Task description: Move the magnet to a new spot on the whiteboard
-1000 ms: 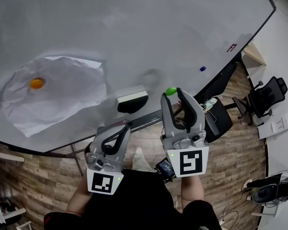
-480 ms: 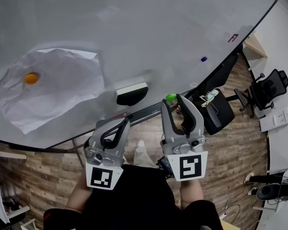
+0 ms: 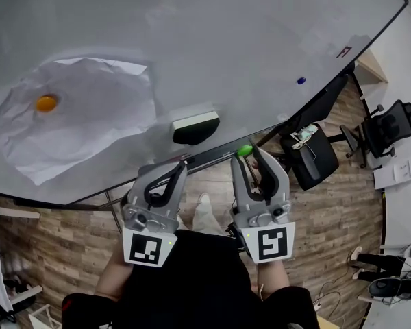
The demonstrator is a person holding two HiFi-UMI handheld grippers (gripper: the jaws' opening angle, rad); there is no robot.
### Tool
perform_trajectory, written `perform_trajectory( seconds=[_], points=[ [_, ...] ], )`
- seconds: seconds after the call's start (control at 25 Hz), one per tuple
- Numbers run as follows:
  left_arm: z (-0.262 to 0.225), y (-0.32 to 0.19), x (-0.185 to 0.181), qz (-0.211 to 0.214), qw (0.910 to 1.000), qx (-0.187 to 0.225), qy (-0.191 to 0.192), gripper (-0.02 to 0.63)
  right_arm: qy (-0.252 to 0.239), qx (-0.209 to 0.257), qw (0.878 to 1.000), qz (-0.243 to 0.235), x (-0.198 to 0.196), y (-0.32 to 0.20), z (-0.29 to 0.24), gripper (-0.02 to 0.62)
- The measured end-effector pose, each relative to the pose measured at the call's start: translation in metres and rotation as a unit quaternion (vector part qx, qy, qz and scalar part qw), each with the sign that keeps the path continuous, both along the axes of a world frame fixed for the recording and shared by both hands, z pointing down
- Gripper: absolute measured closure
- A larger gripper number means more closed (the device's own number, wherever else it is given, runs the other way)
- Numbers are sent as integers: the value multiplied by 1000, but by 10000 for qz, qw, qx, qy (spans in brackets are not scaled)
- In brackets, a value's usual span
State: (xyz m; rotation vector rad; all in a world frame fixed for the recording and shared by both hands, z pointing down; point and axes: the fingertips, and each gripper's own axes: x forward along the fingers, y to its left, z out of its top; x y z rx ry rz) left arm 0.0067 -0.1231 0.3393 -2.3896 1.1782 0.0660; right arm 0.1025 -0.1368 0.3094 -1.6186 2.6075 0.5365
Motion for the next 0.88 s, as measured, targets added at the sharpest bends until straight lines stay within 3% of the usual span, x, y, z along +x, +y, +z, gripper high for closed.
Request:
perform_trajectory(
  seconds=[0.88],
  points=[
    [4,3,-3,-19,10000,-53,18,611,-284,-492,9981,-256,-15,14,38,468]
  ],
)
